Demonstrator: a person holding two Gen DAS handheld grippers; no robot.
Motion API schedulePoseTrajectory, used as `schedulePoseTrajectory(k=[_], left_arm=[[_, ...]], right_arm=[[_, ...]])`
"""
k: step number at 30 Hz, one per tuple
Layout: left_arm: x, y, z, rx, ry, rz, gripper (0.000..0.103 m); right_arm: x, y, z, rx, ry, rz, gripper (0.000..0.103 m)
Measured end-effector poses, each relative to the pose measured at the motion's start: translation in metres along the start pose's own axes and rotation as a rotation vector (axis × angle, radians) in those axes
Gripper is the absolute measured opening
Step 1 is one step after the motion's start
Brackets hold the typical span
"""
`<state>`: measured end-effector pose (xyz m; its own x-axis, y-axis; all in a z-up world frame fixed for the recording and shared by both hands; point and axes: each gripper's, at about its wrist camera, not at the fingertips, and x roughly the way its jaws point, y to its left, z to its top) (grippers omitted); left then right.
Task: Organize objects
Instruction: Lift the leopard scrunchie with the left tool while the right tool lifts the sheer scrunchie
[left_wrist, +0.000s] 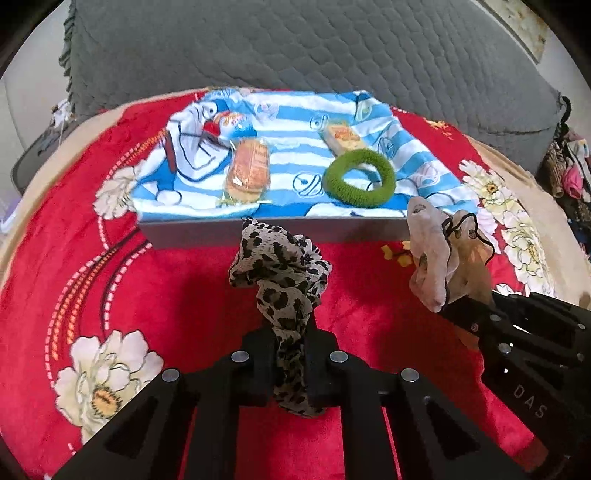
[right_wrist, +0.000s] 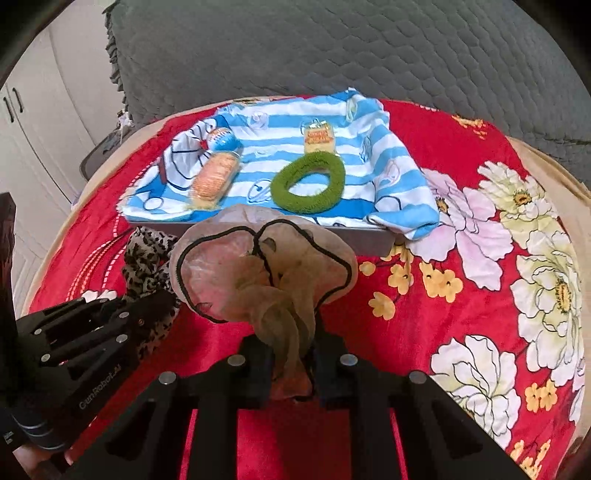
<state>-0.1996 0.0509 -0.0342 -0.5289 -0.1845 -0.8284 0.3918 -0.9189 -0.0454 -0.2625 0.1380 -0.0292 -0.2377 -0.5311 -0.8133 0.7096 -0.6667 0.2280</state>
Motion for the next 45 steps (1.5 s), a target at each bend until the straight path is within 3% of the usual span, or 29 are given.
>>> schedulePoseTrajectory(k=[23, 45], left_arm=[[-0.088, -0.009, 0.014, 0.004, -0.149, 0.056, 0.011], [-0.158, -0.032, 0.032, 0.026, -0.297, 0.086, 0.012]], right_arm=[[-0.078, 0.021, 0.004, -0.043, -0.165, 0.046, 0.017], [-0.159, 0.024, 0.023, -0.046, -0.39, 0.116, 0.017]])
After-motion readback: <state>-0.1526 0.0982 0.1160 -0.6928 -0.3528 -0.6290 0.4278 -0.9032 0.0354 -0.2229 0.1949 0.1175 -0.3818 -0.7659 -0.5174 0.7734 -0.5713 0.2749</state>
